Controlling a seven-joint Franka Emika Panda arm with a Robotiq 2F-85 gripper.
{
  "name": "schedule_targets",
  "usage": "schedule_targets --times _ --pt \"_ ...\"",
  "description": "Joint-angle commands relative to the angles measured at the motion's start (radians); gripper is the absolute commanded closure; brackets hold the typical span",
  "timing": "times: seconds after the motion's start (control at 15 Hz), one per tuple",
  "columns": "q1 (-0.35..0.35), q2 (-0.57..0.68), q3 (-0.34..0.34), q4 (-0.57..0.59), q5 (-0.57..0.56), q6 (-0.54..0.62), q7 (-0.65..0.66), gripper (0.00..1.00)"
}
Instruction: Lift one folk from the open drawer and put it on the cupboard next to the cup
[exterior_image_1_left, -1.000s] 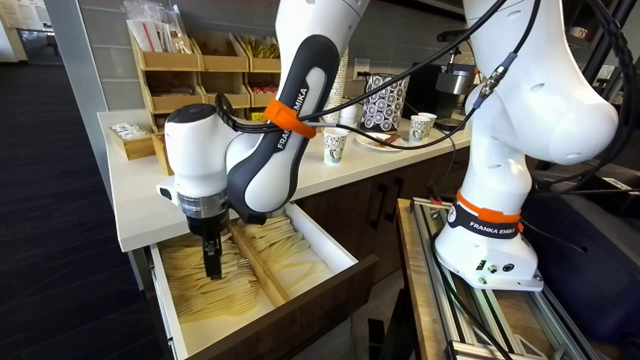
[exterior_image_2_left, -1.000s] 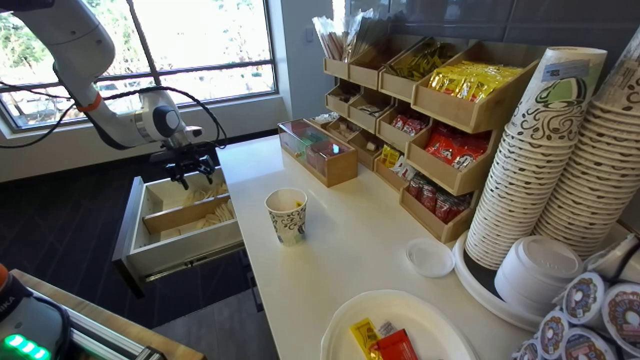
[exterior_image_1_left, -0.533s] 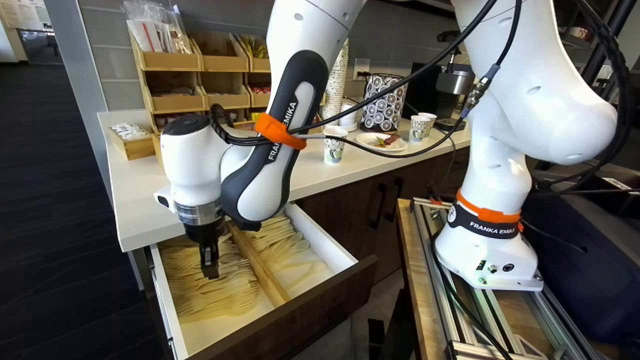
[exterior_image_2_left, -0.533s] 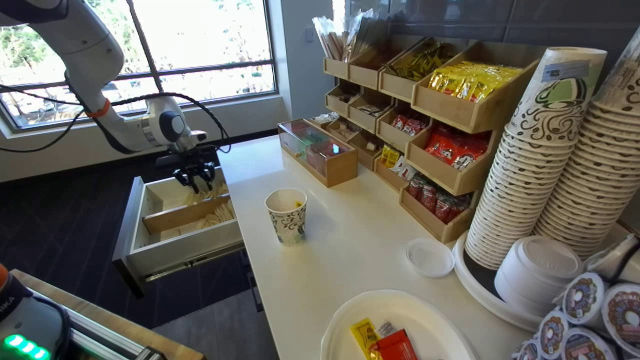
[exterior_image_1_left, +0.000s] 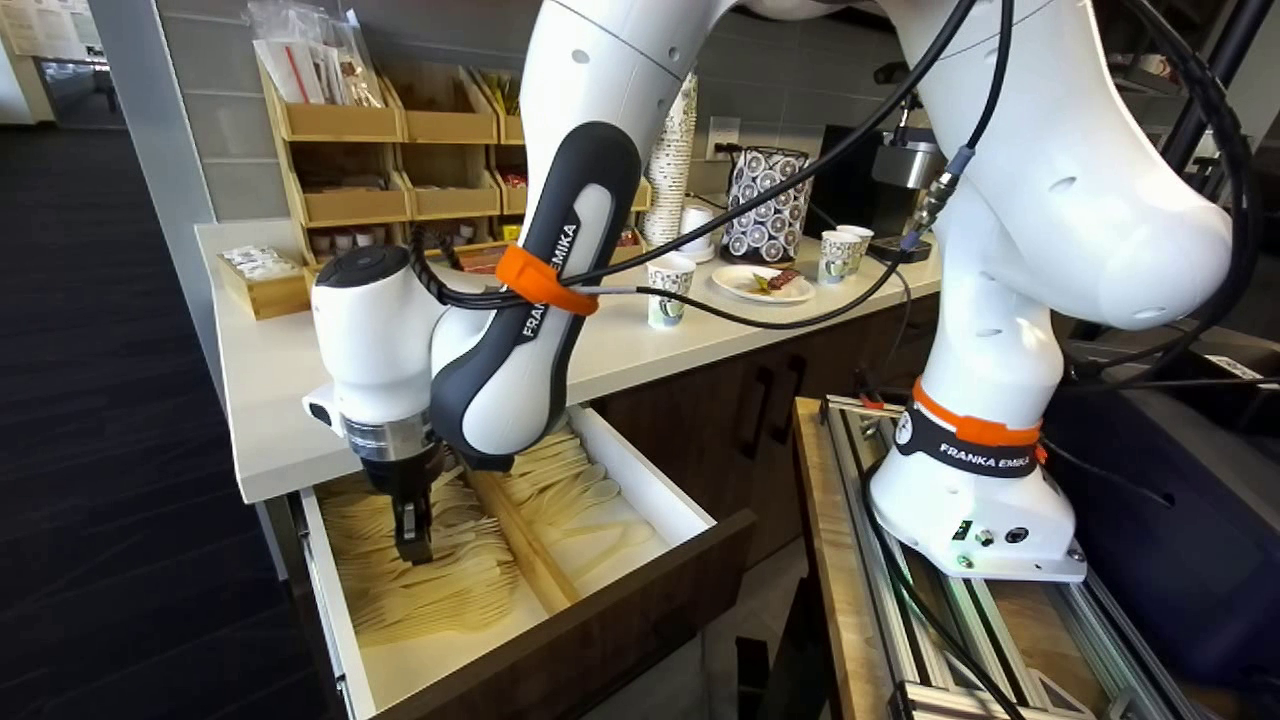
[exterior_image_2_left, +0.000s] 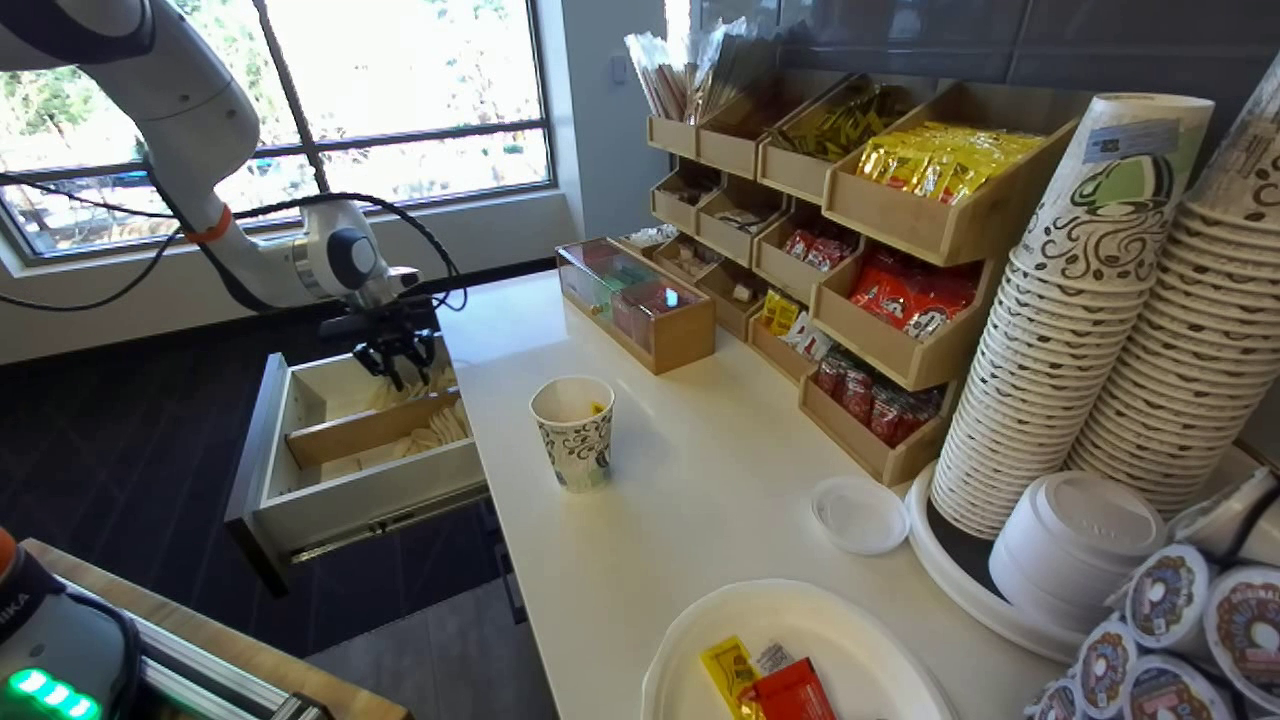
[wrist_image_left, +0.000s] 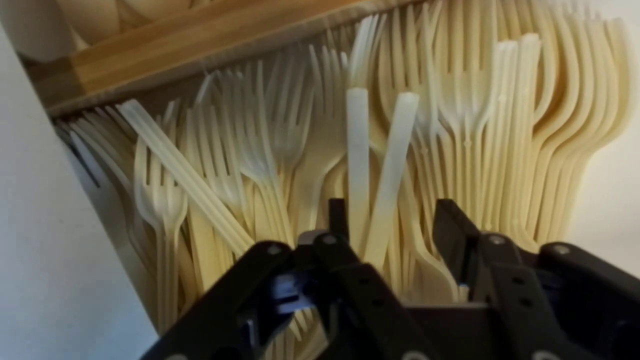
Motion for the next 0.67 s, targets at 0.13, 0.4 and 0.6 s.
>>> schedule_targets --times 0.13,0.4,0.6 --pt "0.006 0.029 -0.011 0.041 0.005 -0.042 0.01 0.63" --pt "0.002 0.038 -0.006 0.056 0.005 -0.07 0.005 0.66" --pt "-0.001 0.04 -0.003 0.06 0.007 -0.08 0.005 0.71"
